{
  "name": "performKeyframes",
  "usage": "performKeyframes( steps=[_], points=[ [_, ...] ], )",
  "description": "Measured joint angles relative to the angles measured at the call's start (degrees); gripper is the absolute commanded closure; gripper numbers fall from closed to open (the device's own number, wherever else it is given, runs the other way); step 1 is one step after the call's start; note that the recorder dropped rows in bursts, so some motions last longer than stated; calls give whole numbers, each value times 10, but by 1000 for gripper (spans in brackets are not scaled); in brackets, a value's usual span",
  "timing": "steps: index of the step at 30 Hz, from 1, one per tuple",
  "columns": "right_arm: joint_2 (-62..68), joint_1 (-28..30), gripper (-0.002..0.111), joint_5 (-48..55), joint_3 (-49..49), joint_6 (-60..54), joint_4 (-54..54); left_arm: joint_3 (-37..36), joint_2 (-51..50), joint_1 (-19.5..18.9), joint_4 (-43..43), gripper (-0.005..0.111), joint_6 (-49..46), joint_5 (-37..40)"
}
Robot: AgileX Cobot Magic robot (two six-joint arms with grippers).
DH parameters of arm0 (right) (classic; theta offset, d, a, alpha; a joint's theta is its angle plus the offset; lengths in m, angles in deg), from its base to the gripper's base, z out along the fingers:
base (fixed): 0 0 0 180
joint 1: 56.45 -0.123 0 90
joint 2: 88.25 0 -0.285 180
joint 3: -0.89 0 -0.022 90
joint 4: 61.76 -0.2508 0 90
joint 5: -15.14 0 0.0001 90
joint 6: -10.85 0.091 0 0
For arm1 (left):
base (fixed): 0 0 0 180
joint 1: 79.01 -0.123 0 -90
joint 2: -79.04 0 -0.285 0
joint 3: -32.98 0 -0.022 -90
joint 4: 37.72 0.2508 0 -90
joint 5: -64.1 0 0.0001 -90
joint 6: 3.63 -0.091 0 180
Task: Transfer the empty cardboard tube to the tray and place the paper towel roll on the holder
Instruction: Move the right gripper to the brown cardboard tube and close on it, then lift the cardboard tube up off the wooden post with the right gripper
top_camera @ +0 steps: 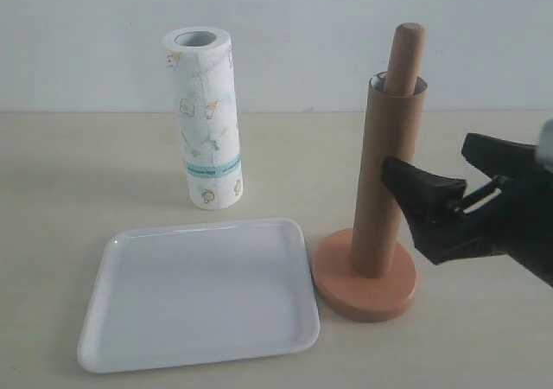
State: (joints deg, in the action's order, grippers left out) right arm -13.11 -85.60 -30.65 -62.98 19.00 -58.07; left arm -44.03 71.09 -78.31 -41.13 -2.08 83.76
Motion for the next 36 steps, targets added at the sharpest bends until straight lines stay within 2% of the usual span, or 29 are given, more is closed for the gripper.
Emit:
performKeyframes(
  steps=[8,10,12,17,21,29,36],
  points=[
    [132,0,22,-42,49,-5,-1,0,0,0,0,103,0,0],
    [159,0,28,-56,57,-6,-1,0,0,0,0,103,0,0],
    [186,0,41,-63,66,-13,-1,0,0,0,0,103,0,0],
    [232,0,83,-77,76,-34,-3,0,0,0,0,103,0,0],
    [239,0,108,-91,78,-39,0,0,0,0,0,103,0,0],
    [237,0,108,-100,78,-65,2,0,0,0,0,103,0,0],
    [164,0,108,-91,78,-67,1,0,0,0,0,103,0,0]
  ],
)
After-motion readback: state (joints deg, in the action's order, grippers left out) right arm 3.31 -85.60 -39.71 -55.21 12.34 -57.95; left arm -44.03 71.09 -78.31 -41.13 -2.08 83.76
